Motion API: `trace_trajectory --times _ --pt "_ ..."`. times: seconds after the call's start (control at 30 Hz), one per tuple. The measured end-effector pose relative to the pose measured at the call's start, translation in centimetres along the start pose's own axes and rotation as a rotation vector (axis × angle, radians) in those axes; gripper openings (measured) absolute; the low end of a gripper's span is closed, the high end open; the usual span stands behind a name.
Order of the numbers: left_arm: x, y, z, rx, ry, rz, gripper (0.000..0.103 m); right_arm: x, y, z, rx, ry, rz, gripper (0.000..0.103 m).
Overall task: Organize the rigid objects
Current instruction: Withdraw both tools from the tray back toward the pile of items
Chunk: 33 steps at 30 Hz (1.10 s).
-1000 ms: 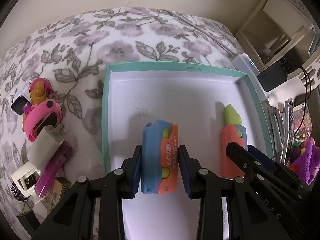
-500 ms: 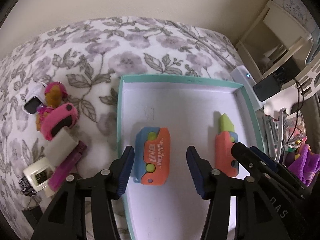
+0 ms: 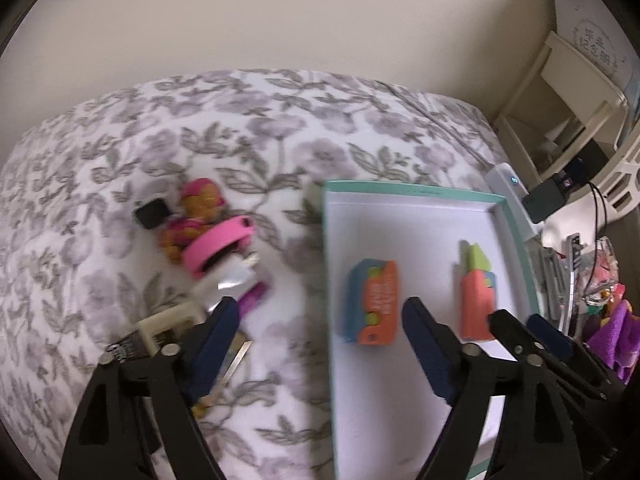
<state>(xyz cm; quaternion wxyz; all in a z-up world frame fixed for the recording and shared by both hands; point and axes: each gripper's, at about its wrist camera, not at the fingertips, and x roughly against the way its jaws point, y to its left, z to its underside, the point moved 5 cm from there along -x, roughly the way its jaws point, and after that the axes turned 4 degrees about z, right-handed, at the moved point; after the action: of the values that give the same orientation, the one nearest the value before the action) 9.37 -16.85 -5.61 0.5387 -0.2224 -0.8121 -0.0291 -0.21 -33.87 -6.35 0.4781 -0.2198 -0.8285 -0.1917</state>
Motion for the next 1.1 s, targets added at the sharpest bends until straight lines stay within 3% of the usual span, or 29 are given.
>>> trace_trajectory --times 0.1,0.2,0.27,0.57,0.7,0.9,1.1 --pt "0.7 1.2 0.5 0.002 -0.018 -0.035 0.086 0.2 0.1 0.6 -0.010 0.000 -0.002 0.070" --pt "1.5 2.6 1.0 0.012 -0.046 -0.063 0.090 0.2 0.2 1.2 -0.026 0.012 -0.010 0.073" --pt "1.9 3.2 1.2 0.023 -0.061 -0.067 0.096 0.3 0.2 1.6 -0.032 0.014 -0.009 0.079" --pt "4.0 6.2 2.4 0.086 -0.129 -0.085 0.096 0.9 0.1 2.7 -0.057 0.011 -0.015 0.094" --pt "4.8 7.5 3.0 0.107 -0.150 -0.096 0.103 1.3 0.0 3.2 -0.067 0.005 -0.018 0.102" --pt "6.8 9.7 3.7 0.154 -0.211 -0.114 0.103 2.2 0.5 3.4 -0.060 -0.019 -0.027 0.103" --pt "8.1 12.1 4.4 0.190 -0.216 -0.149 0.103 3.8 1.9 2.9 -0.041 -0.070 -0.041 0.103"
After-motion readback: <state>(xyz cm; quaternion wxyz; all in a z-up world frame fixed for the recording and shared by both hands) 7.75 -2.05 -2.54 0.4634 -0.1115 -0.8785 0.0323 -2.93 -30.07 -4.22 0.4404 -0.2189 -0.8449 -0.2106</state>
